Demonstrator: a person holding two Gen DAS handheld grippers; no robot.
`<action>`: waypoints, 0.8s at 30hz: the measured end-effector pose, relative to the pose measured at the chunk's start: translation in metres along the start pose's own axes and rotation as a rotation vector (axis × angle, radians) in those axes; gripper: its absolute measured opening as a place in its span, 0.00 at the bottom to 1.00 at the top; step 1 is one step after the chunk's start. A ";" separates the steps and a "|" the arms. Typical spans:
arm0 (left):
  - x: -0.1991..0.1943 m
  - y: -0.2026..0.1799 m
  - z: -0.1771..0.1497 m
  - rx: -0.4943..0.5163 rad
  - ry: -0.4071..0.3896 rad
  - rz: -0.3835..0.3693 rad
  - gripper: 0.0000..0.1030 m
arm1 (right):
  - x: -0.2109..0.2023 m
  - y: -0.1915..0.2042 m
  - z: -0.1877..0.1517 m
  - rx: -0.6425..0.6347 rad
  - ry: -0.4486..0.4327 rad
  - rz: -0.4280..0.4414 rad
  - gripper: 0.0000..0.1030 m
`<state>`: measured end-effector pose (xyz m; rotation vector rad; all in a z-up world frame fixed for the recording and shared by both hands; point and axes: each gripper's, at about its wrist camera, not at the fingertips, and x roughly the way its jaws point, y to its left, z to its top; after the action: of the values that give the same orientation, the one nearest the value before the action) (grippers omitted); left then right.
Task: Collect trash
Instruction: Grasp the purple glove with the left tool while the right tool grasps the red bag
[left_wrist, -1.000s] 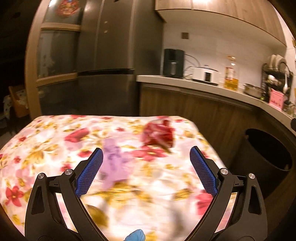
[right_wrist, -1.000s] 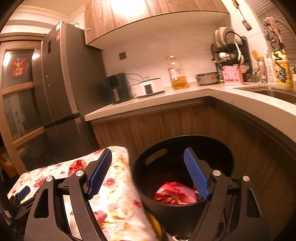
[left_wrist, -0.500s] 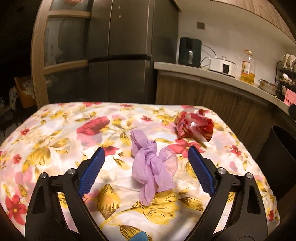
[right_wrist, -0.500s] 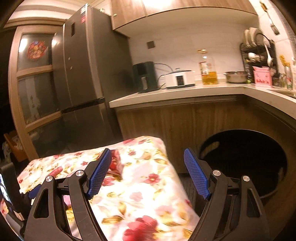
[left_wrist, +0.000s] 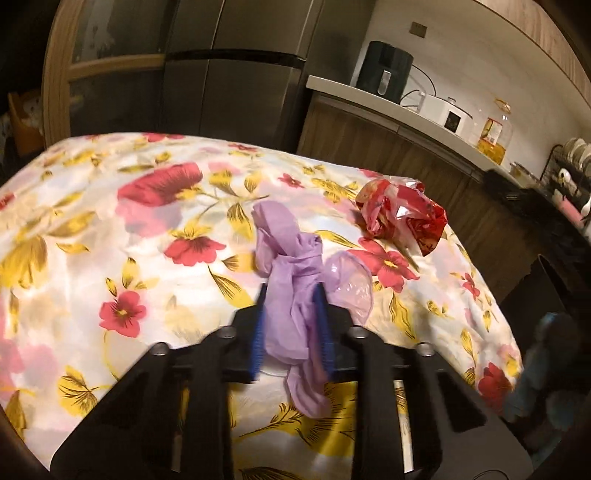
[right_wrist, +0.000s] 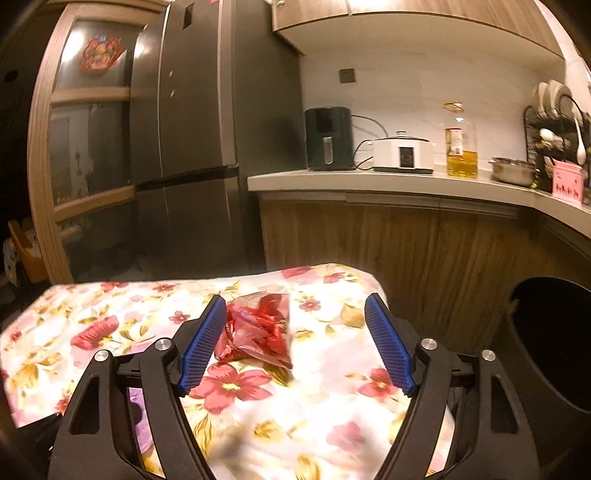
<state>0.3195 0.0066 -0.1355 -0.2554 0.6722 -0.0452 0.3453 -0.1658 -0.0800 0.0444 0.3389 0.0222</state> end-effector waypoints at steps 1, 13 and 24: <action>0.000 0.001 -0.001 -0.005 -0.004 -0.009 0.13 | 0.008 0.003 -0.001 -0.012 0.006 -0.008 0.71; -0.002 0.005 -0.003 -0.022 -0.035 -0.051 0.07 | 0.055 0.011 -0.013 -0.015 0.103 0.010 0.67; -0.004 0.007 -0.003 -0.020 -0.043 -0.055 0.07 | 0.072 0.012 -0.021 -0.009 0.186 0.049 0.25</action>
<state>0.3143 0.0132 -0.1377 -0.2936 0.6230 -0.0851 0.4061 -0.1506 -0.1231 0.0422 0.5238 0.0770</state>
